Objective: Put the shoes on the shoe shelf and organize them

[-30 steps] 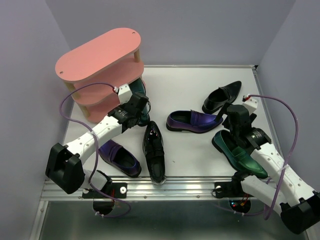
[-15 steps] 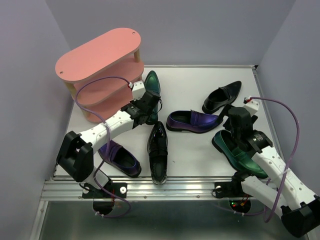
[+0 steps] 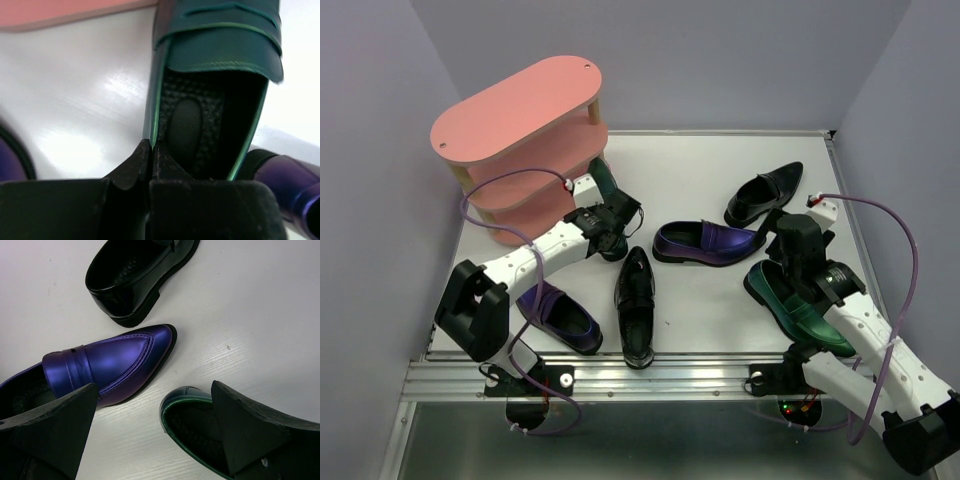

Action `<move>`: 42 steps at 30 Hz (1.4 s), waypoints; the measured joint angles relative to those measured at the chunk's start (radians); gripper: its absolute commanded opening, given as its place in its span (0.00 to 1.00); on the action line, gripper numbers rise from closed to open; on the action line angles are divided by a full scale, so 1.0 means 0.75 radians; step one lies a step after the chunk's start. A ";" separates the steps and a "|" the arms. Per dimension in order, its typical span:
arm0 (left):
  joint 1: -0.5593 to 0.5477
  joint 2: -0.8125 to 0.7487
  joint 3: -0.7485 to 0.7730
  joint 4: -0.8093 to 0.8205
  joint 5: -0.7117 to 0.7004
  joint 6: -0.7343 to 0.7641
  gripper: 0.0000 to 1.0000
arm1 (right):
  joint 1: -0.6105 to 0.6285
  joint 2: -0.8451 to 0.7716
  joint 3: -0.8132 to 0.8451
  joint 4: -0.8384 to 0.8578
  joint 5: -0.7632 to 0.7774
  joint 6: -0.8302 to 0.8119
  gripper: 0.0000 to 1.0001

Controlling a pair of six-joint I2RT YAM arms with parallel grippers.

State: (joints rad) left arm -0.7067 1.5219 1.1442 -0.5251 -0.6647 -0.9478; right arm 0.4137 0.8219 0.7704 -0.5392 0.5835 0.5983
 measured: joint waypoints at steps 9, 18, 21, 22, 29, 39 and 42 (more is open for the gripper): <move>-0.011 -0.035 -0.032 -0.256 0.013 -0.160 0.00 | 0.000 0.014 0.000 0.000 -0.013 -0.001 1.00; 0.011 -0.086 -0.034 -0.285 -0.037 -0.212 0.00 | 0.000 0.006 0.000 0.000 -0.022 -0.001 1.00; 0.011 -0.190 -0.044 -0.288 -0.068 -0.240 0.00 | 0.000 0.005 0.000 0.001 -0.023 -0.005 1.00; 0.011 -0.222 -0.044 -0.289 -0.078 -0.251 0.00 | 0.000 0.006 0.000 0.001 -0.024 -0.006 1.00; 0.021 -0.348 -0.044 -0.301 -0.149 -0.290 0.00 | 0.000 0.032 0.000 0.002 -0.036 -0.011 1.00; 0.179 -0.313 -0.082 -0.262 -0.146 -0.280 0.00 | 0.000 0.032 0.000 0.003 -0.049 -0.018 1.00; 0.232 -0.313 -0.114 -0.228 -0.151 -0.277 0.00 | 0.000 0.032 0.000 0.003 -0.054 -0.021 1.00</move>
State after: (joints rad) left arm -0.5327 1.2873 1.0584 -0.6960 -0.7780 -1.1557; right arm 0.4137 0.8459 0.7704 -0.5373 0.5430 0.5823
